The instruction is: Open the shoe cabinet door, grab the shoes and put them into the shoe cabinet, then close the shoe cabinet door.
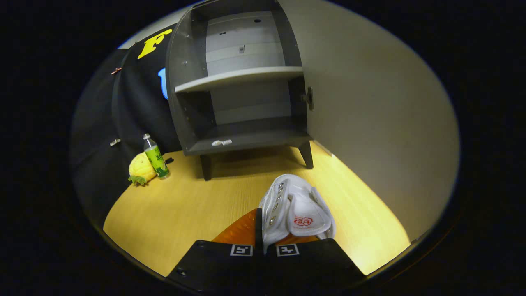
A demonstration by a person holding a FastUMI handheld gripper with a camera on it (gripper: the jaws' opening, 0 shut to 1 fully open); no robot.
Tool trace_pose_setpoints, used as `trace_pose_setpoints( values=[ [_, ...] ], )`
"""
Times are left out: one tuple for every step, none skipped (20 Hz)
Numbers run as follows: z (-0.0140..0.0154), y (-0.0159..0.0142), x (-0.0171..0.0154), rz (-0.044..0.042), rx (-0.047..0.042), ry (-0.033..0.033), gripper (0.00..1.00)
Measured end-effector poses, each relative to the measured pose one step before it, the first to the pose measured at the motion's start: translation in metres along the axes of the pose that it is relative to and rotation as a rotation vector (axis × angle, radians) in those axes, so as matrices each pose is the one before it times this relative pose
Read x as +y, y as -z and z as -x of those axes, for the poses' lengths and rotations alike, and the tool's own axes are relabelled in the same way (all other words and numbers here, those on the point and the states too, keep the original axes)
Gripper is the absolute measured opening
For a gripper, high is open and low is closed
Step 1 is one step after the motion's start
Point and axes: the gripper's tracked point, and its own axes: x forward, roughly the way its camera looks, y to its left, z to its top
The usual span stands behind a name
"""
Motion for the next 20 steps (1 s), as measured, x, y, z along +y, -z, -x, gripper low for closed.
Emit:
trace_pose_setpoints(
  values=[
    [0.00558, -0.01684, 0.00303, 0.0091, -0.00189, -0.00336, 0.06],
    [0.00597, -0.01835, 0.00395, 0.00502, -0.00299, -0.0017, 0.06],
    [0.00533, -0.0179, 0.00443, 0.00041, -0.00654, -0.00409, 0.06],
    [0.00435, -0.01799, 0.00495, 0.00592, 0.00102, -0.00404, 0.06],
    [0.00218, -0.01619, 0.00393, 0.00692, -0.00423, -0.00299, 0.06],
    [0.00224, -0.0162, 0.00355, 0.0103, -0.008, -0.00121, 0.06],
    [-0.00068, -0.01394, 0.00247, 0.0145, 0.00568, 0.00866, 0.06],
    [-0.00139, -0.0161, 0.0011, 0.00953, -0.00405, 0.00935, 0.06],
    [-0.00243, -0.01611, 0.00183, -0.0003, -0.00578, 0.00169, 0.06],
    [-0.00214, -0.01734, 0.00242, -0.00639, -0.00389, -0.00188, 0.06],
    [-0.0028, -0.01715, 0.00184, -0.00946, -0.01111, -0.00411, 0.06],
    [-0.00482, -0.0165, 0.00164, -0.00571, -0.01093, -0.0031, 0.06],
    [-0.00585, -0.01412, 0.00152, 0.00069, -0.00757, -0.00519, 0.06],
    [-0.0083, -0.01752, 0.0041, 0.00615, -0.01176, -0.01088, 0.06],
    [-0.00684, -0.01653, 0.00357, -0.00032, -0.01736, -0.00954, 0.06],
    [-0.0091, -0.01505, 0.00495, -0.00061, -0.01032, -0.00959, 0.06],
    [-0.01023, -0.01437, 0.00377, 0.00659, -0.00874, -0.00878, 0.06],
    [-0.01161, -0.01003, 0.00176, 0.00863, -0.00793, -0.00483, 0.06],
    [-0.01131, -0.00969, 0.00203, 0.00558, 0.00254, -0.00233, 0.06],
    [-0.01284, -0.01193, 0.00455, 0.00126, -0.01028, -0.00533, 0.06]
  ],
)
